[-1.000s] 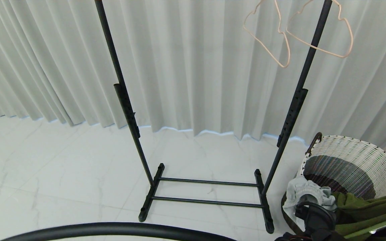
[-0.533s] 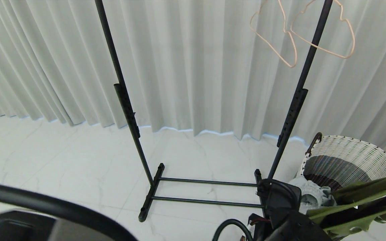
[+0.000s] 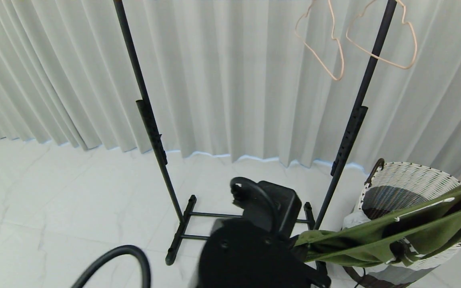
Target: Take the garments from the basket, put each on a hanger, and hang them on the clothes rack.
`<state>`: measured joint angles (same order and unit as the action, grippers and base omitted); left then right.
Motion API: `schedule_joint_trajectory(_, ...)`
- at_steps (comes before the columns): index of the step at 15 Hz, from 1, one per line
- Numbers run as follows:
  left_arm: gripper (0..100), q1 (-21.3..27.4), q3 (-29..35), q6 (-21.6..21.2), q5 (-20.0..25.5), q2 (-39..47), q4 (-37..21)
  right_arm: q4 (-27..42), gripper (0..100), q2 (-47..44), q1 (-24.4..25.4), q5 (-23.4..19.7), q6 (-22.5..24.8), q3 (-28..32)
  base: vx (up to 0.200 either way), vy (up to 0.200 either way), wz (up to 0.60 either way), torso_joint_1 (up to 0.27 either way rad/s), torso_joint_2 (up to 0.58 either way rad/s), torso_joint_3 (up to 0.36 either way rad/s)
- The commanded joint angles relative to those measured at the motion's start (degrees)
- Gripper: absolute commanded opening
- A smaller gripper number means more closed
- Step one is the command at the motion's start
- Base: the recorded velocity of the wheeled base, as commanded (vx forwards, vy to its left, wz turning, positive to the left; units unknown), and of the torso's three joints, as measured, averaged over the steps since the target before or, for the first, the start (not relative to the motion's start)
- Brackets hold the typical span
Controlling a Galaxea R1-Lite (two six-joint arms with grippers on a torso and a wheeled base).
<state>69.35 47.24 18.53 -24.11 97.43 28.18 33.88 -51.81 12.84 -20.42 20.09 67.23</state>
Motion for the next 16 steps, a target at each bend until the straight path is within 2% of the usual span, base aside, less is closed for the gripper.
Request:
schedule_joint_trajectory(1, 0, -0.1, -3.6, -1.1, -0.1, -7.9, 0.0, -0.1, 0, -1.5, 2.9, 0.2, 1.6, 0.0, 0.000, 0.000, 0.00, 0.000, 0.00, 0.000)
schedule_joint_trajectory(6, 0, 0.1, -5.6, -4.1, 0.1, -17.5, -1.5, -3.3, 0, -4.9, 7.0, 0.3, 4.4, 0.7, 0.000, 0.000, 0.00, 0.000, 0.00, 0.000)
schedule_joint_trajectory(8, 0, 0.1, -8.3, -5.9, 0.1, -23.0, -4.9, -4.3, 0, -6.8, 10.2, 0.4, 4.4, 0.8, 0.000, 0.000, 0.00, 0.000, 0.00, 0.000)
schedule_joint_trajectory(11, 0, -0.5, -9.6, -7.5, -0.1, -29.2, -13.3, -7.3, 0, -10.9, 12.5, 0.5, 4.4, 0.6, 0.000, 0.000, 0.00, 0.000, 0.00, 0.000)
schedule_joint_trajectory(12, 0, -2.1, -9.2, -10.0, -0.4, -30.9, -18.3, -10.2, 0, -13.6, 12.7, 0.4, 4.3, 0.5, 0.000, 0.000, 0.00, 0.000, 0.00, 0.000)
schedule_joint_trajectory(16, 0, -9.1, -2.9, -18.8, -4.9, -29.5, -20.5, -16.2, 0, -18.2, 12.7, 0.3, 2.7, 0.5, 0.000, 0.000, 0.00, 0.000, 0.00, 0.000)
